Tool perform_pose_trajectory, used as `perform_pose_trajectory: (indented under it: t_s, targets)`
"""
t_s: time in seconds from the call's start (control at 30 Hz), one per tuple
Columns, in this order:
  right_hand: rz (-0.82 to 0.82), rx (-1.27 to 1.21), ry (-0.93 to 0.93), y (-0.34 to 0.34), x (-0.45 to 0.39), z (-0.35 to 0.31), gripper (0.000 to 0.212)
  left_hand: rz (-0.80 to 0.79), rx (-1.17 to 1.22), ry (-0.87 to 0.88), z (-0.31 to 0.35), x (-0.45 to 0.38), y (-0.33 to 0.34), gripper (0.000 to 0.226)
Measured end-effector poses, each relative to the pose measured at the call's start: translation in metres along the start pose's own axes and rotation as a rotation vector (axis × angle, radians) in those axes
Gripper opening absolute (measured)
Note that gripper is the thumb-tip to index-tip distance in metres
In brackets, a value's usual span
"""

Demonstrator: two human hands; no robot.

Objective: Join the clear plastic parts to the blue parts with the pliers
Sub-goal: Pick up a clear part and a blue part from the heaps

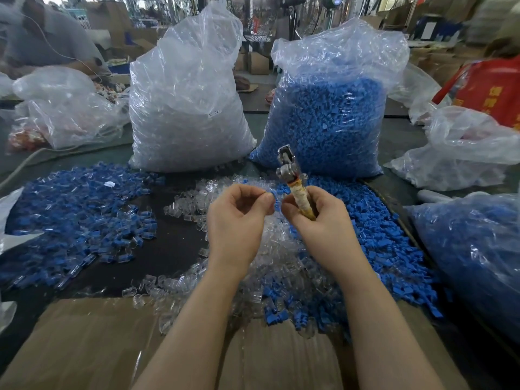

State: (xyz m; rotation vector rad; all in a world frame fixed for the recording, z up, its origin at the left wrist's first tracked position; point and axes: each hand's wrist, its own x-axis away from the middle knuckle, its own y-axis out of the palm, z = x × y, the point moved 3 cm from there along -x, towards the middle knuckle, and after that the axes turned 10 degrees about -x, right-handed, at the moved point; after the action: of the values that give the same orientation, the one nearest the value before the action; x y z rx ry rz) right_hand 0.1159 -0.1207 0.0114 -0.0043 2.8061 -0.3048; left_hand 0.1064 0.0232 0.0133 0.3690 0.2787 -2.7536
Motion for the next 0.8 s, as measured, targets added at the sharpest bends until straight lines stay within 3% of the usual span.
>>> perform_pose_trajectory:
  t_s: [0.13, 0.27, 0.8]
  targets:
    - [-0.125, 0.037, 0.082, -0.0030, 0.0022, 0.0041, 0.014, 0.028, 0.154, -0.029, -0.0012, -0.0044, -0.0086, 0.006]
    - [-0.219, 0.081, 0.096, 0.0019, 0.0036, 0.0050, 0.015, 0.032, 0.154, 0.013, 0.0007, -0.0043, -0.0103, 0.006]
    - [-0.256, 0.135, 0.099, 0.0029, 0.0047, 0.0044, 0.013, 0.004, 0.164, 0.052, 0.0033, -0.0045, -0.0102, 0.009]
